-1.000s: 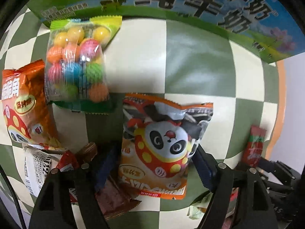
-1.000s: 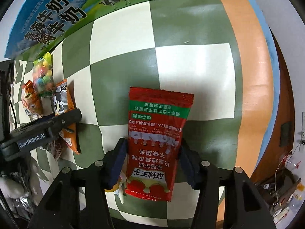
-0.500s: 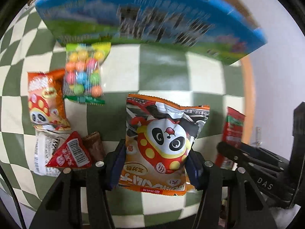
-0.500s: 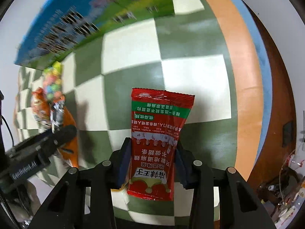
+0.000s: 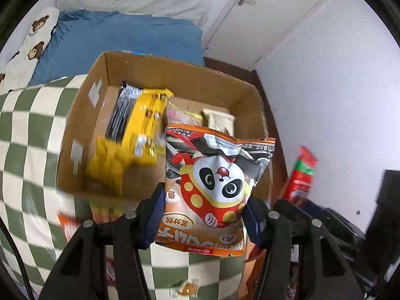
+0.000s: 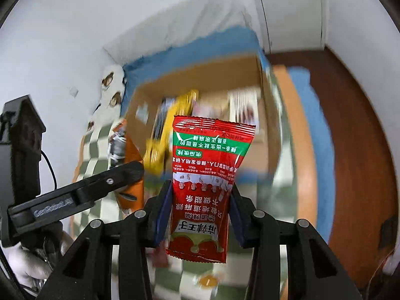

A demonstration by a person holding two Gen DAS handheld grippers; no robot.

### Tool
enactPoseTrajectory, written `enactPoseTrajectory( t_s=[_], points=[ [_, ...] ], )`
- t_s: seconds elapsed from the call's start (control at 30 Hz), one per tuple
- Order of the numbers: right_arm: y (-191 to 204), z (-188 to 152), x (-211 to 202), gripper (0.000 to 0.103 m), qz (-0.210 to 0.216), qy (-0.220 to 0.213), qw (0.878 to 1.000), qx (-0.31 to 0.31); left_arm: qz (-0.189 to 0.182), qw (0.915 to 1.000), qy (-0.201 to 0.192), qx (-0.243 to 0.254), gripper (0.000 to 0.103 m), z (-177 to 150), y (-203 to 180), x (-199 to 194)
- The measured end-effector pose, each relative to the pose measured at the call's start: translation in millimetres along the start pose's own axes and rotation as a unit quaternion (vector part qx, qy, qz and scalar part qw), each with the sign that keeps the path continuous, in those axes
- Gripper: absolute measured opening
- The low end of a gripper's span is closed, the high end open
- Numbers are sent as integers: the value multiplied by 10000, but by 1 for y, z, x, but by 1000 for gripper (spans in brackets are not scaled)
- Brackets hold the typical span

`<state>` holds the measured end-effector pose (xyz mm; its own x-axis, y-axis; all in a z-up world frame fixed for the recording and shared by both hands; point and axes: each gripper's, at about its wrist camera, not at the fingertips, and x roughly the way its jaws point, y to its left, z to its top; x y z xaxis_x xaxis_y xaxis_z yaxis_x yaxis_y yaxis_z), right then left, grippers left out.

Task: Organize snacks
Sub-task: 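Lift the panda bag and red packet toward the box, then lower both packets into the box and open both tools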

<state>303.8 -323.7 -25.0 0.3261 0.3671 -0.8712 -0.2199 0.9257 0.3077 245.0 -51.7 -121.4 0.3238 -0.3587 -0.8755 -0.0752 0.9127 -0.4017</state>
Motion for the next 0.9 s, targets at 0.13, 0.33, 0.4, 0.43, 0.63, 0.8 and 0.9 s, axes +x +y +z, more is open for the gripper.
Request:
enactPoseTrajectory(
  t_s=[0.13,0.33,0.4,0.43,0.63,0.8,0.9],
  points=[
    [3,43,23,45,-343,-12,9993,-168,91,9984,423,-364,54,47,11,41],
    [-8,73,76,44,-570,366,9976,-150,267,9937,939,-550,54,61,25,95],
    [-11,75,89,45,-670,492,9963,-197,328,9921,1077,-548,54,59,26,106],
    [-13,75,96,44,-713,556,9957,-201,342,9913,1140,-561,54,58,27,111],
    [-28,63,126,45,-705,950,9929,-81,543,9874,1384,-550,55,44,34,133],
    [-42,52,141,61,-713,1393,9876,98,755,9876,1317,-388,92,37,36,131],
    [-42,48,140,89,-753,1464,9863,83,861,9883,1226,-299,92,35,37,124]
  ],
)
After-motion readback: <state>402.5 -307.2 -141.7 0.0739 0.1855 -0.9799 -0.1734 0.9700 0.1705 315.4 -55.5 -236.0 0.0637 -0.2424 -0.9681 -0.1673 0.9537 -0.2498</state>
